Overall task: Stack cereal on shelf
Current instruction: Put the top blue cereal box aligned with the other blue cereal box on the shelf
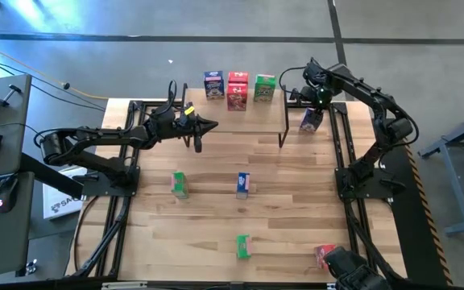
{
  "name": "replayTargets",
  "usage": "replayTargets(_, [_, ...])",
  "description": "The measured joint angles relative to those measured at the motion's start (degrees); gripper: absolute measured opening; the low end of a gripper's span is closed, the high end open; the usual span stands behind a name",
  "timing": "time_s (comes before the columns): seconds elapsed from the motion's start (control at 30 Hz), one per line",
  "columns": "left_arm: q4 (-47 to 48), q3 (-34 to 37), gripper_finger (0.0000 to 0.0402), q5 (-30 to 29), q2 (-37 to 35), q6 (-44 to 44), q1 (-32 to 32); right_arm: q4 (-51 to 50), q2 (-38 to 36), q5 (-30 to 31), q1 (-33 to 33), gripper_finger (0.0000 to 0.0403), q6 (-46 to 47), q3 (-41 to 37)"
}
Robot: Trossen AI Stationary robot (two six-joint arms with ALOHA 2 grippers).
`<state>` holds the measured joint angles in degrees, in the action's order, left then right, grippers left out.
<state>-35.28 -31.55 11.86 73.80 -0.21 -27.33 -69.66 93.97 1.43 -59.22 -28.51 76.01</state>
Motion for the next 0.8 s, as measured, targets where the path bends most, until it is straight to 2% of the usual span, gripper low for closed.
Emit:
replayTargets(0.3, [0.0, 0.0, 0.0000, 0.0, 0.0, -0.2, 0.0, 1.5, 0.0, 0.6, 0.0, 0.0251, 0.4, -0.1])
replayTargets(0.5, [-0.1, 0.0, 0.0000, 0.0, 0.0, -0.1, 0.0, 3.6, -0.1, 2.7, 0.1, 0.0255, -0.9, -7.8])
replayTargets(0.67, [-0.7, 0.0, 0.0000, 0.0, 0.0, 0.3, 0.0, 7.4, -2.0, 1.7, 0.0, 0.0251, 0.0, -11.6])
replayTargets(0.8, [-0.6, 0.0, 0.0000, 0.0, 0.0, 0.3, 0.0, 9.1, -3.4, 0.5, 0.0, 0.0229, 0.3, -11.8])
